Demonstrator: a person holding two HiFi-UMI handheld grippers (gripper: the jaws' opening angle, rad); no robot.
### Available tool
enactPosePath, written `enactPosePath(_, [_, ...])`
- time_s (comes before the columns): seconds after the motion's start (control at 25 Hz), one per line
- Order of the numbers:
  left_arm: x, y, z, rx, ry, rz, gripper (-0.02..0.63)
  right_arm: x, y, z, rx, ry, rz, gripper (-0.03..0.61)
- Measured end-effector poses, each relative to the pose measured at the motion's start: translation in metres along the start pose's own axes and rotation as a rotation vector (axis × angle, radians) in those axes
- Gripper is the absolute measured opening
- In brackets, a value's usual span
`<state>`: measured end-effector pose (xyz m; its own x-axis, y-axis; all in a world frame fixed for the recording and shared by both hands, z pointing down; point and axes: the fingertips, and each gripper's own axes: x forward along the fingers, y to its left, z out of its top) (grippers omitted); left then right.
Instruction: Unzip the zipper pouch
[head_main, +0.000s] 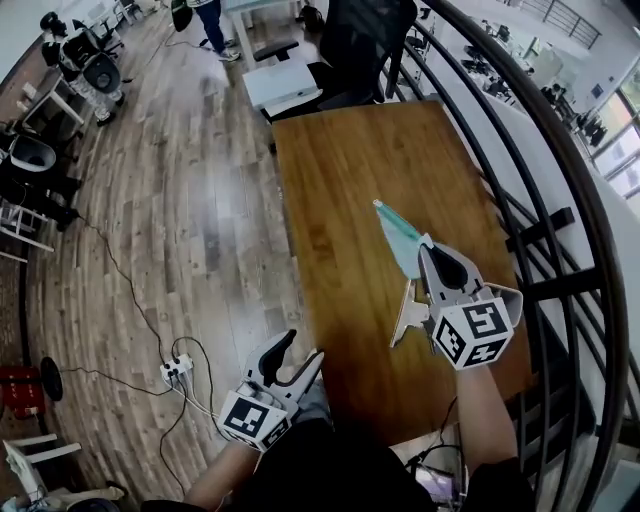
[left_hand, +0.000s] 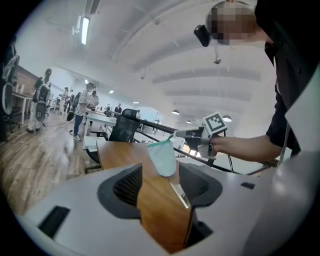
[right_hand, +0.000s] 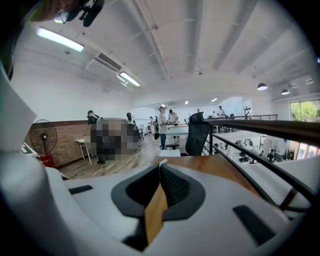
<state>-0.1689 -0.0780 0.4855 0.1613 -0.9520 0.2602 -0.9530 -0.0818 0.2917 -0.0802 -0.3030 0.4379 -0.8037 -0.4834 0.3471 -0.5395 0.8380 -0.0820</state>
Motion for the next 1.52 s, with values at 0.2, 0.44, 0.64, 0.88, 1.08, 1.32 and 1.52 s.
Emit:
enactPosePath(0.2, [0.005,-0.024,0.007,0.020,-0.012,-0.073,0.236,-0.054,0.023,0.041,0.004,-0.122,0.108,0.009])
enactPosePath(0.44, [0.014,-0.050,0.013,0.043,-0.015,-0.157,0.236,-0.123,0.055,0.057,0.059,-0.189,0.245,0.011])
enactPosePath(0.64, [0.016,-0.070,0.013,0.055,-0.002,-0.206,0.236,-0.158,0.082,0.043,0.024,-0.170,0.321,0.011])
enactPosePath(0.88, [0.009,-0.083,0.001,0.053,0.021,-0.219,0.236,-0.177,0.112,0.000,0.067,-0.104,0.487,0.011])
enactPosePath(1.08, [-0.002,-0.077,-0.010,0.047,0.050,-0.201,0.236,-0.186,0.126,-0.041,0.169,-0.035,0.562,0.011])
enactPosePath(1.32, [-0.007,-0.082,-0.044,0.054,0.140,-0.272,0.236,-0.199,0.122,-0.107,0.244,0.107,0.579,0.011])
enactPosePath(1.52, [-0.004,-0.087,-0.072,0.059,0.211,-0.332,0.236,-0.216,0.126,-0.123,0.281,0.129,0.616,0.012])
